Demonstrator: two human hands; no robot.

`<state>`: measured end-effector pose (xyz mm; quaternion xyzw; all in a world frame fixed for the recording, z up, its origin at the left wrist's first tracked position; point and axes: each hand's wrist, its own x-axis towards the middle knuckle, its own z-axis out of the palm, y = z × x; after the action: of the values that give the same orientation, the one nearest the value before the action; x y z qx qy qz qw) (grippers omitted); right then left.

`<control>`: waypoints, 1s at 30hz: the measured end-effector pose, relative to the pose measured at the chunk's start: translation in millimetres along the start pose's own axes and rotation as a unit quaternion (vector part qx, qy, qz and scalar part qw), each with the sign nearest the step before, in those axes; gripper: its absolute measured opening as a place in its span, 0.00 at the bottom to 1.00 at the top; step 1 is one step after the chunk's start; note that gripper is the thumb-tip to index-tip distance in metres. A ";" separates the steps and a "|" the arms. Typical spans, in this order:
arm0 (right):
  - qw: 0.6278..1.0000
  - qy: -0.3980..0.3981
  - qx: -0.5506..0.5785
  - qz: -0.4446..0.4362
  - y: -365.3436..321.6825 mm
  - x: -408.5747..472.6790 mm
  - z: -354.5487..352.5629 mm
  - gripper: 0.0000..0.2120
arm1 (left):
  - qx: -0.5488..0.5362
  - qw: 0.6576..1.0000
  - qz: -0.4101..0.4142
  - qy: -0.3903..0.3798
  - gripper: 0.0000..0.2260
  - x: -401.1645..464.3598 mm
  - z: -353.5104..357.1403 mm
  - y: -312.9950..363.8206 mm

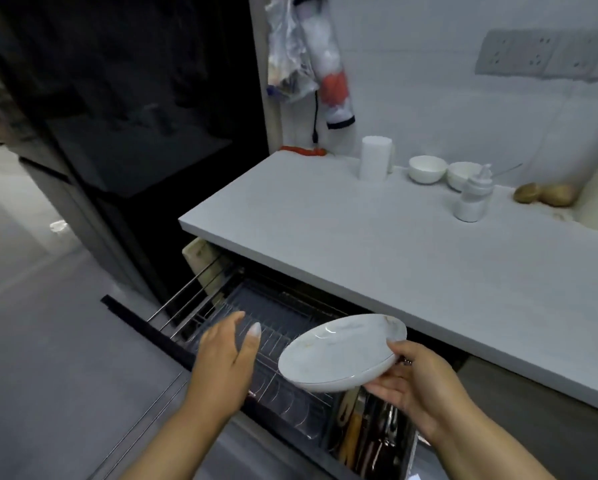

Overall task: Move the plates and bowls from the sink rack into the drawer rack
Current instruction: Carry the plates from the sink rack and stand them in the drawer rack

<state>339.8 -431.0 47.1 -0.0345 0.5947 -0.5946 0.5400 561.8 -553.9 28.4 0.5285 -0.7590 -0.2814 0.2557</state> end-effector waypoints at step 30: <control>0.980 0.057 -0.188 0.023 97.9 314.9 309.2 0.11 | 0.274 0.953 -0.039 -0.122 0.31 233.4 -59.6 -278.8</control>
<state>479.4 -824.9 -125.4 -0.0879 0.7260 -0.4609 0.5028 713.7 -862.9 -102.5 0.5693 -0.8109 -0.1351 -0.0045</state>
